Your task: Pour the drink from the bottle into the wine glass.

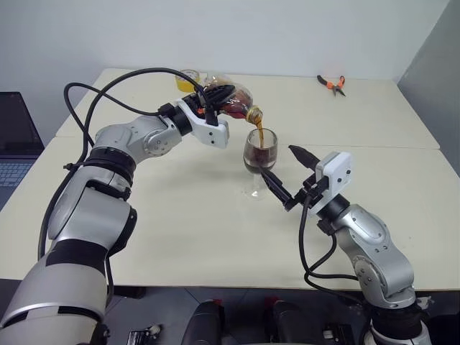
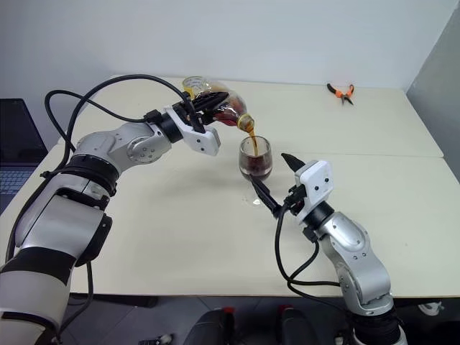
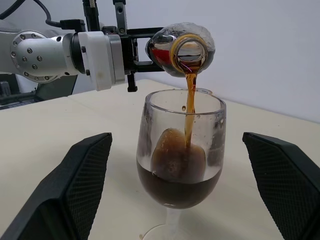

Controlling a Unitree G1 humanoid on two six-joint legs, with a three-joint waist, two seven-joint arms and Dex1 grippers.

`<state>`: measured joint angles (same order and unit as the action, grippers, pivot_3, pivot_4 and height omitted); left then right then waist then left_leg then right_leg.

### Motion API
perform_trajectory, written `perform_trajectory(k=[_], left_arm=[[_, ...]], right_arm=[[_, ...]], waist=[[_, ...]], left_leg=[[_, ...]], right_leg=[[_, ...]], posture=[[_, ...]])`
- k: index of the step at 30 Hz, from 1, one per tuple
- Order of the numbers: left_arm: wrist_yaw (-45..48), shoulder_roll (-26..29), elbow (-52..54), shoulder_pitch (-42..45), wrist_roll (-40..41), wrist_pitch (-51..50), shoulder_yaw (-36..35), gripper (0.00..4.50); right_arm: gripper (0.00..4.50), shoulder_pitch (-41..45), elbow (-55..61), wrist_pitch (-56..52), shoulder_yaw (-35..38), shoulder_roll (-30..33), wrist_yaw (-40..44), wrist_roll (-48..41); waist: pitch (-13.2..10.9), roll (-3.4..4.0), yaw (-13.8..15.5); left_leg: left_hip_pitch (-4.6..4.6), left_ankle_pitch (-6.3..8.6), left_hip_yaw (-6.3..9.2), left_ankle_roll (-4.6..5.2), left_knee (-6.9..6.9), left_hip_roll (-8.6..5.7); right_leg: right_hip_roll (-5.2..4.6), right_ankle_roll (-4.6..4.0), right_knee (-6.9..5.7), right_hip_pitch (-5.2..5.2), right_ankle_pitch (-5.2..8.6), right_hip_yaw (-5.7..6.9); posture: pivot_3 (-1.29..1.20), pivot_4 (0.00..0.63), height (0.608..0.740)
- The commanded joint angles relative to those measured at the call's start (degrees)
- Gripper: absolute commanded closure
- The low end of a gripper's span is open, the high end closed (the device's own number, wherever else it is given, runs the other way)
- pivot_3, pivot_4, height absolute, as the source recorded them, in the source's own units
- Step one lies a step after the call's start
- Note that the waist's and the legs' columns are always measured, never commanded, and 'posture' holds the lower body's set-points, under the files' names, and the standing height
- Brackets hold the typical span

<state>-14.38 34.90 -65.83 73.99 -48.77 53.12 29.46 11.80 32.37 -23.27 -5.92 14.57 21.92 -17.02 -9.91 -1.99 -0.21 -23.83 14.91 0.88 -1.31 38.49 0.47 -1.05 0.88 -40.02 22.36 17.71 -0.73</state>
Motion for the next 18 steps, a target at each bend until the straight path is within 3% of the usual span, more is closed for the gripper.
perform_trajectory(k=[1,18], left_arm=[[-1.22,0.70,0.70,2.78,0.53,0.35,-0.43,3.81],[7.08,-0.51,2.56,-1.57,8.89,3.06,-3.49,3.81]], right_arm=[[0.00,-0.14,2.16,1.32,0.47,-0.04,-0.02,-0.38],[0.00,0.32,1.84,1.45,-0.11,-0.13,0.80,-0.39]], waist=[[0.00,0.00,0.00],[0.00,0.00,-0.05]], left_leg=[[0.00,0.00,0.00,0.00,0.01,0.00],[-0.04,0.01,0.01,0.01,0.19,0.01]], right_leg=[[0.00,0.00,0.00,0.00,0.00,0.00],[0.00,0.00,-0.07,-0.01,0.00,0.01]], posture=[[0.00,0.150,0.740],[0.00,0.150,0.740]])
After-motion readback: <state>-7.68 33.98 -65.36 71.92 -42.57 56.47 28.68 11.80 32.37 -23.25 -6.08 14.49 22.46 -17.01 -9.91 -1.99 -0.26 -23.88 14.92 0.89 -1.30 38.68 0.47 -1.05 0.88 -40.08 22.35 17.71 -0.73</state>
